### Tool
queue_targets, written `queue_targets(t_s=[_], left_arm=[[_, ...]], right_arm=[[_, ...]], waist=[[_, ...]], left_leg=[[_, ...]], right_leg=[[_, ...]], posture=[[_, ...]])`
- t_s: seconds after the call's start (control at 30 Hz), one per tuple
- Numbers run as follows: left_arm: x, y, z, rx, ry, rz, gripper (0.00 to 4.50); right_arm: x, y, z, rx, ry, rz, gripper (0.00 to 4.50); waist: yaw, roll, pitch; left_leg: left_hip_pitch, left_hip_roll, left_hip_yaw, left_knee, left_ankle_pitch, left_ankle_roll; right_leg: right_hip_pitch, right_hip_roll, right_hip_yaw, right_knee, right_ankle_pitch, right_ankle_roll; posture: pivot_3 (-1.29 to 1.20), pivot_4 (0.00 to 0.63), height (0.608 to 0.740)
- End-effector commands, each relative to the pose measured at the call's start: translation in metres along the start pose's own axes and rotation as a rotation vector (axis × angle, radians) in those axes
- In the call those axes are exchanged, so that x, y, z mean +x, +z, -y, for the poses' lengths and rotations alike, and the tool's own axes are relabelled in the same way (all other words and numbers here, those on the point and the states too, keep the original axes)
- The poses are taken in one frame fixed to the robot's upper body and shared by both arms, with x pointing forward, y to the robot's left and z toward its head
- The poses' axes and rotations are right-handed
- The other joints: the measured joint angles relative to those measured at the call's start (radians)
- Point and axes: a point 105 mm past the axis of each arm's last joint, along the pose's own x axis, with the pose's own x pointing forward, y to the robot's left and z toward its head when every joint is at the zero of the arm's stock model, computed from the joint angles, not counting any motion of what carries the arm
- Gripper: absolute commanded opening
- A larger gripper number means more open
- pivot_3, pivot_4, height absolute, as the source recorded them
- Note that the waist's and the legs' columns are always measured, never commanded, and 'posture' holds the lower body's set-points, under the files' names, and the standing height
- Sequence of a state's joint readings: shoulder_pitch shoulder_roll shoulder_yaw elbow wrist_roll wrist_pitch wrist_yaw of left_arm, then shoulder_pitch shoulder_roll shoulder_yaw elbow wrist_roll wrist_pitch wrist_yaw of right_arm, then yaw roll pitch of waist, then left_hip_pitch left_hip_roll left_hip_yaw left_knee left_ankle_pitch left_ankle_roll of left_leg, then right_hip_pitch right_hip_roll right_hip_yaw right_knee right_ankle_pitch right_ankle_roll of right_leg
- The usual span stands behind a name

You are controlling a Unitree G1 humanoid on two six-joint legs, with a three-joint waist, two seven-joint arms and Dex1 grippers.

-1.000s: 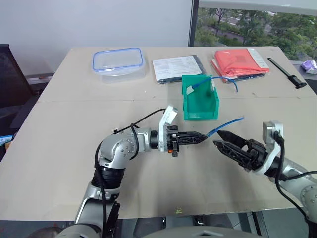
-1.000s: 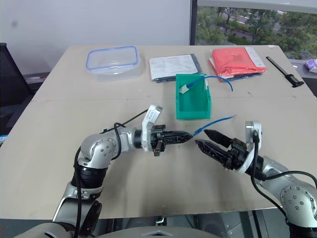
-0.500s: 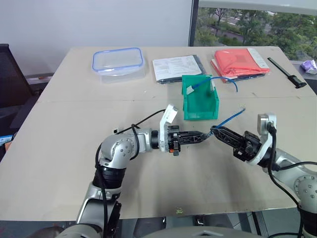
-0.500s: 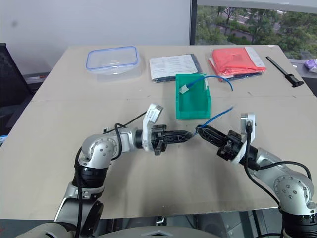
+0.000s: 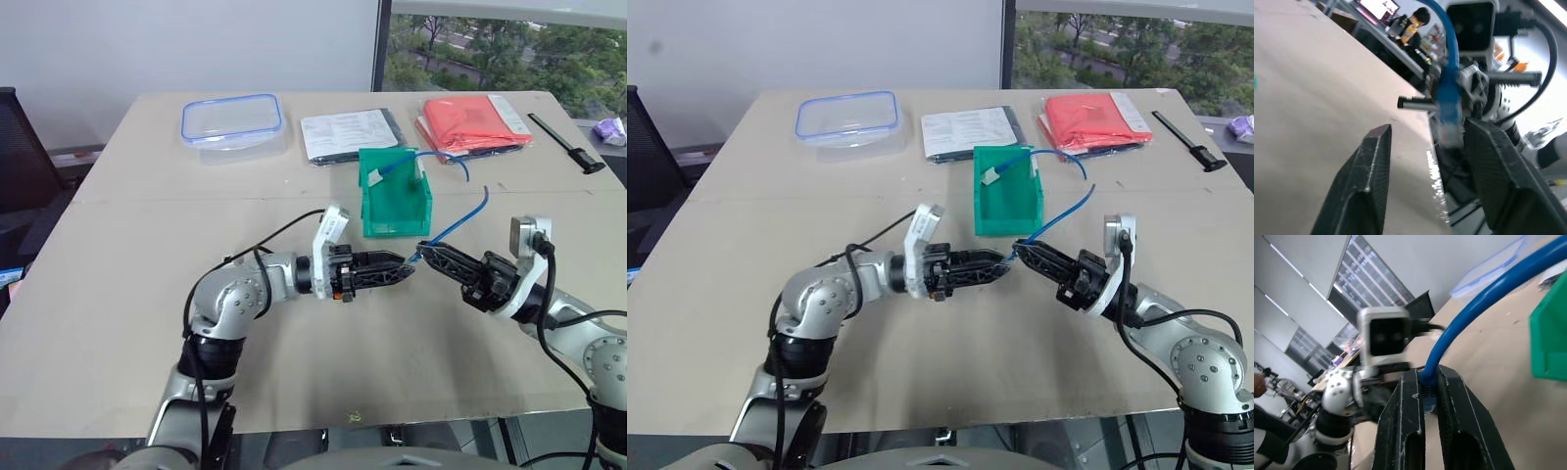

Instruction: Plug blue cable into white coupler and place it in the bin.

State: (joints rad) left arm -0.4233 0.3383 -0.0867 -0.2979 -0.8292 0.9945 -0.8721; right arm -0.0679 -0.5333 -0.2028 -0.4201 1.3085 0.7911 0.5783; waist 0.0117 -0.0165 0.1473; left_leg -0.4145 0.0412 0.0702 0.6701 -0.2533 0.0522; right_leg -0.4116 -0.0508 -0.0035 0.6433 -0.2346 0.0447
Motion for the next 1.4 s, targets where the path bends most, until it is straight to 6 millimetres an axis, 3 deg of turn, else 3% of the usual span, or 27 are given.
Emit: queue_targets(t_s=[0.03,0.17,0.27,0.37,0.5,0.63,0.93,1.07,1.23,1.4], left_arm=[[-0.009,0.016,0.021,0.215,0.059,0.029,2.10],[-0.033,0.033,0.020,0.484,0.348,0.116,2.10],[-0.069,0.043,0.015,0.577,0.657,0.233,2.10],[-0.110,0.042,0.009,0.636,0.941,0.266,2.10],[-0.155,0.019,0.008,0.663,1.253,0.247,2.10],[-0.185,-0.033,0.003,0.561,1.452,0.172,2.10],[-0.191,-0.068,-0.026,0.465,1.585,0.181,2.10],[-0.181,-0.069,-0.043,0.471,1.553,0.174,2.10],[-0.189,-0.068,-0.061,0.460,1.633,0.211,2.10],[-0.183,-0.068,-0.072,0.462,1.617,0.208,2.10]], right_arm=[[-0.005,0.019,0.002,-0.054,0.004,0.047,0.00],[-0.009,0.026,0.013,-0.086,-0.032,0.076,0.00],[-0.010,0.026,0.022,-0.105,-0.055,0.072,0.00],[-0.006,0.028,0.027,-0.120,-0.056,0.079,0.00],[0.002,0.029,0.031,-0.141,-0.040,0.078,0.00],[0.012,0.028,0.029,-0.155,-0.007,0.057,0.00],[0.018,0.023,0.030,-0.156,-0.008,0.071,0.00],[0.019,0.023,0.028,-0.164,-0.010,0.081,0.00],[0.020,0.022,0.025,-0.174,-0.017,0.092,0.00],[0.018,0.018,0.024,-0.186,-0.035,0.092,0.00]], waist=[[0.000,0.000,0.000],[-0.001,0.000,0.000],[-0.001,0.000,0.000],[0.000,0.000,0.000],[0.001,0.000,0.000],[0.002,0.000,0.000],[0.001,0.000,0.000],[0.001,0.000,0.000],[0.002,0.000,0.000],[0.002,0.001,-0.001]], left_leg=[[0.000,0.000,0.000,0.000,0.000,0.000],[0.001,0.000,0.000,0.000,0.000,0.000],[0.001,0.002,0.001,0.000,0.000,0.000],[0.001,0.003,0.002,0.000,0.000,0.000],[0.001,0.003,0.002,0.000,0.000,0.000],[0.000,0.003,0.003,0.000,0.000,0.000],[0.000,0.003,0.003,0.000,0.000,0.000],[-0.001,0.004,0.003,-0.001,0.000,0.000],[0.000,0.004,0.002,0.000,0.000,0.000],[0.000,0.004,0.003,-0.001,0.000,0.000]], right_leg=[[0.000,0.000,0.000,0.000,0.000,0.000],[0.000,0.000,0.001,0.000,0.000,0.000],[0.000,-0.001,0.001,0.000,0.000,0.000],[0.000,-0.001,0.001,0.000,0.000,0.000],[0.000,-0.002,0.001,0.000,0.000,0.000],[0.000,-0.004,0.001,-0.001,-0.001,-0.002],[0.000,-0.007,-0.002,-0.001,-0.002,-0.005],[-0.001,-0.006,-0.002,-0.001,-0.002,-0.005],[-0.001,-0.005,-0.003,0.000,-0.002,-0.004],[-0.001,-0.005,-0.002,0.000,0.000,-0.001]], posture=[[0.00,0.150,0.740],[0.00,0.150,0.740],[0.00,0.150,0.740],[0.00,0.150,0.740],[0.00,0.150,0.740],[0.00,0.150,0.740],[0.00,0.150,0.740],[0.00,0.150,0.740],[0.00,0.150,0.740],[0.00,0.150,0.740]])
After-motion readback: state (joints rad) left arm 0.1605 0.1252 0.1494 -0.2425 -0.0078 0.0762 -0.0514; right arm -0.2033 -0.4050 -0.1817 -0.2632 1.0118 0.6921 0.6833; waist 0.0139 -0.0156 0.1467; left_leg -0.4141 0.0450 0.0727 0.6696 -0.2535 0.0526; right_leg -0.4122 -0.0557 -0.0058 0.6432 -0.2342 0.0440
